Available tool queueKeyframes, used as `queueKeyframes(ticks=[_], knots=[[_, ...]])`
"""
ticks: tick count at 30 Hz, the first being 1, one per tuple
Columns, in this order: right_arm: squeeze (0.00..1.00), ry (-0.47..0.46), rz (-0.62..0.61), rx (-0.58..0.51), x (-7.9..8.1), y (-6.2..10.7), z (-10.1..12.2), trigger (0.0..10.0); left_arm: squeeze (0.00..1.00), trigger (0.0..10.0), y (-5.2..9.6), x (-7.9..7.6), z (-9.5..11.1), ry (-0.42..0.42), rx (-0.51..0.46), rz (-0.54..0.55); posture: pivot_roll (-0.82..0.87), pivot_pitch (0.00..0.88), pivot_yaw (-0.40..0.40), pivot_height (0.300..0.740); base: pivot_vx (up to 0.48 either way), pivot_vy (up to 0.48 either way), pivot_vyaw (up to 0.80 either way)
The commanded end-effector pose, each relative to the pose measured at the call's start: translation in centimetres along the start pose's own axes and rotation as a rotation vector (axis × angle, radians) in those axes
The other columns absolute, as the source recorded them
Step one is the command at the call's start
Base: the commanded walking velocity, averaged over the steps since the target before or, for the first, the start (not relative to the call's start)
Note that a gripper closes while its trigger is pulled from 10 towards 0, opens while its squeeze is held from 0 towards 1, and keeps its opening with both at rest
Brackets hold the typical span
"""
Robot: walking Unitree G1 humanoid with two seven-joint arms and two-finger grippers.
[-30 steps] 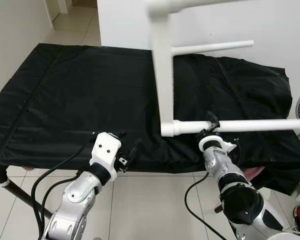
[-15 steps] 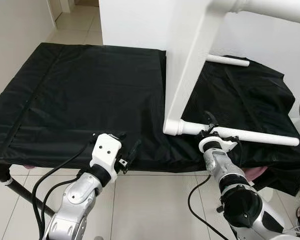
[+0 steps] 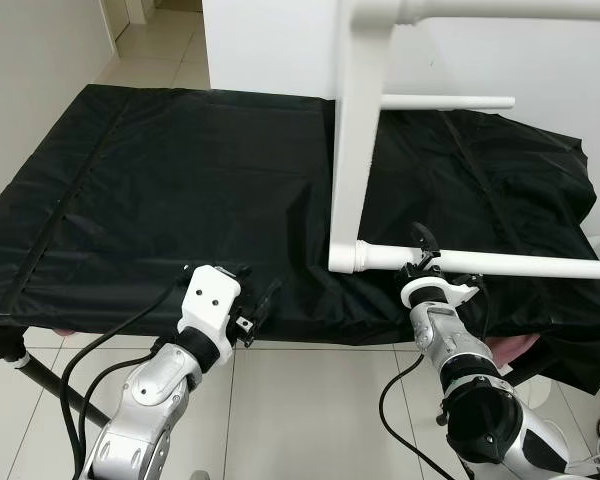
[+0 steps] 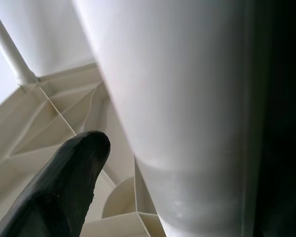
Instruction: Building children table
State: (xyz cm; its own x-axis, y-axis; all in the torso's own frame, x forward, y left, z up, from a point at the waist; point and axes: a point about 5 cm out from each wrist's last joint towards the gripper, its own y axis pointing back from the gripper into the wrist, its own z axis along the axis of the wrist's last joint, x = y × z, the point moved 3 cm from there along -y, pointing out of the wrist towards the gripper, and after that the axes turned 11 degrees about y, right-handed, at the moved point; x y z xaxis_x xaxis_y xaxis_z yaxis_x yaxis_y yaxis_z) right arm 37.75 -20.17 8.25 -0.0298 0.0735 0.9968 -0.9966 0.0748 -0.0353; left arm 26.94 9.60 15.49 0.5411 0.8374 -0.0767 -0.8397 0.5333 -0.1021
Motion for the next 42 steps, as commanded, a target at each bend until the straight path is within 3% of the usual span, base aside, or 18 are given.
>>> queueKeyframes(ticks=[1,8,10,12,18,24,29,34,35,42], knots=[[0.0,-0.002,-0.088,-0.016,-2.3,1.2,0.3,10.0,0.0,10.0,-0.4,-0.9,-0.2,0.014,0.029,-0.105,0.05,0.059,-0.032,0.74,0.0,0.0,0.0],[0.0,-0.004,-0.083,-0.016,-2.2,1.2,0.2,10.0,0.0,10.0,-2.0,-1.5,1.1,0.068,0.002,-0.181,0.05,0.062,-0.028,0.74,0.0,0.0,0.0],[0.0,0.0,-0.085,-0.014,-2.2,1.2,0.2,10.0,0.0,10.0,-2.6,-2.2,1.4,0.084,0.008,-0.238,0.06,0.062,-0.029,0.74,0.0,0.0,0.0],[0.0,0.004,-0.087,-0.012,-2.2,1.3,0.0,10.0,0.0,10.0,-4.0,-4.2,1.6,0.076,0.021,-0.37,0.05,0.062,-0.024,0.74,0.0,0.0,0.0],[0.0,0.011,-0.082,-0.013,-2.2,1.3,0.0,10.0,0.0,10.0,-5.2,-6.4,1.3,0.045,0.049,-0.516,0.04,0.067,-0.015,0.74,0.0,0.0,0.0],[0.0,0.016,-0.083,-0.016,-2.3,1.4,0.2,10.0,0.0,10.0,-5.3,-7.2,1.0,0.047,0.08,-0.591,0.03,0.068,-0.011,0.74,0.0,0.0,0.0],[0.0,0.019,-0.084,-0.024,-2.5,1.6,0.3,10.0,0.0,10.0,-5.1,-8.8,-0.5,0.012,0.19,-0.778,0.02,0.072,-0.003,0.74,0.0,0.0,0.0],[0.0,0.019,-0.084,-0.027,-2.6,1.8,0.3,10.0,0.0,10.0,-5.3,-9.2,-1.3,-0.015,0.229,-0.832,0.01,0.074,0.01,0.74,0.0,0.0,0.0],[0.0,0.017,-0.084,-0.029,-2.6,1.8,0.1,10.0,0.0,10.0,-5.6,-9.6,-1.6,-0.037,0.249,-0.892,0.0,0.075,0.013,0.74,0.0,0.0,0.0],[0.0,0.015,-0.084,-0.032,-2.7,2.0,0.0,10.0,0.0,10.0,-6.6,-10.0,-1.5,-0.063,0.256,-0.939,-0.01,0.075,0.028,0.74,0.0,0.0,0.0]])
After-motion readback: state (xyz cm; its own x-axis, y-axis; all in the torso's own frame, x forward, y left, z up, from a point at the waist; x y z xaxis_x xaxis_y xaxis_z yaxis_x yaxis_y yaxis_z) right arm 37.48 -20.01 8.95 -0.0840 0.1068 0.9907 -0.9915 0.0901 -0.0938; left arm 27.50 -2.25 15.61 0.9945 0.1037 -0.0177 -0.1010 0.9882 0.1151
